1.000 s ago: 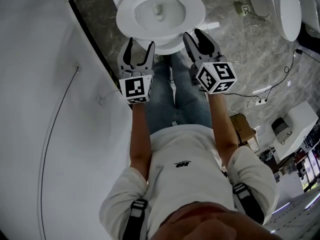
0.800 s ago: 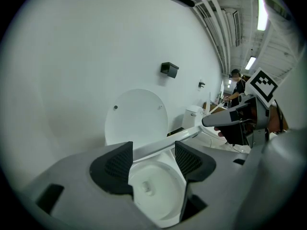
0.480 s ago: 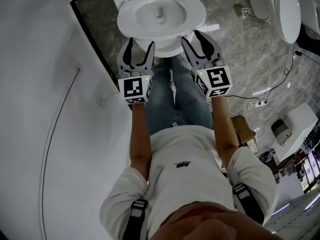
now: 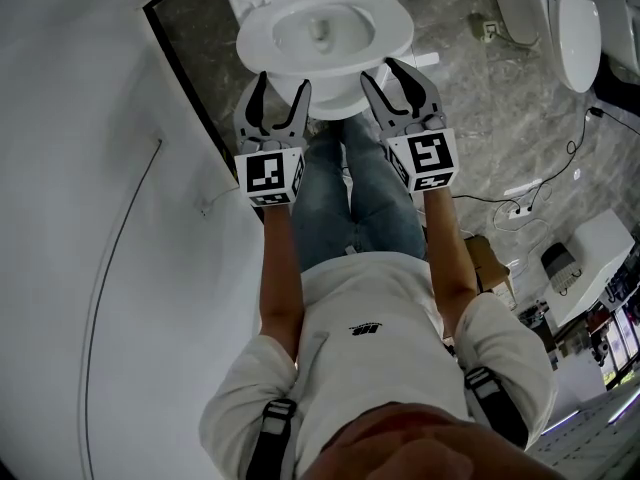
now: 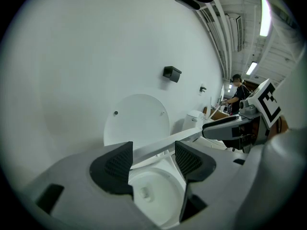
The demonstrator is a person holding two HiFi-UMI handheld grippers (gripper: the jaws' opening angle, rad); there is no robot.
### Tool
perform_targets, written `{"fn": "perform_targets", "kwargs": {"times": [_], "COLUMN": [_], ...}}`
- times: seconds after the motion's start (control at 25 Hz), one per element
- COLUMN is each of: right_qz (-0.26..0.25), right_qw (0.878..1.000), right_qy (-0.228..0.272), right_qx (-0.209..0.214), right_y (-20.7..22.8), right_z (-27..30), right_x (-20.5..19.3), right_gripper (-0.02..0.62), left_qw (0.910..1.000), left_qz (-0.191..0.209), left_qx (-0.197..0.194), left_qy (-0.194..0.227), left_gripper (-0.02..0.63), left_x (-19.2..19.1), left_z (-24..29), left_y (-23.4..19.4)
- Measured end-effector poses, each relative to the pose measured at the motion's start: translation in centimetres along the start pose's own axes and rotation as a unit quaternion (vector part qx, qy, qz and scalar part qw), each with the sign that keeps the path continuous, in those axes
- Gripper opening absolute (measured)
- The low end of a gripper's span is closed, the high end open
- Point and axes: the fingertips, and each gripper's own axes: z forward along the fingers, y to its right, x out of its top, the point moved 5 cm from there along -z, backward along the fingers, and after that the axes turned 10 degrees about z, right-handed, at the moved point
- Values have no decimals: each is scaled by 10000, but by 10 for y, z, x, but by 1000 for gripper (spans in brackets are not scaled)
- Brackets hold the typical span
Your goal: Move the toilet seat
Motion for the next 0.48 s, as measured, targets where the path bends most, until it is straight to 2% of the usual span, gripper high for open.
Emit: {"fn": "perform_targets", "kwargs": {"times": [0.48], "right_qz": [-11], "right_qw": [9999], "right_qy": [93], "right_qx": [-38], "right_y": [7], "right_z": [9], "right_x": [17], "right_gripper": [186], "left_qw": [9999], "left_qz": [-68], "left_qx": [28], "left_qy": [90], "left_gripper": [296], "left_x": [14], "left_z": [11], "left_y": [-9]}}
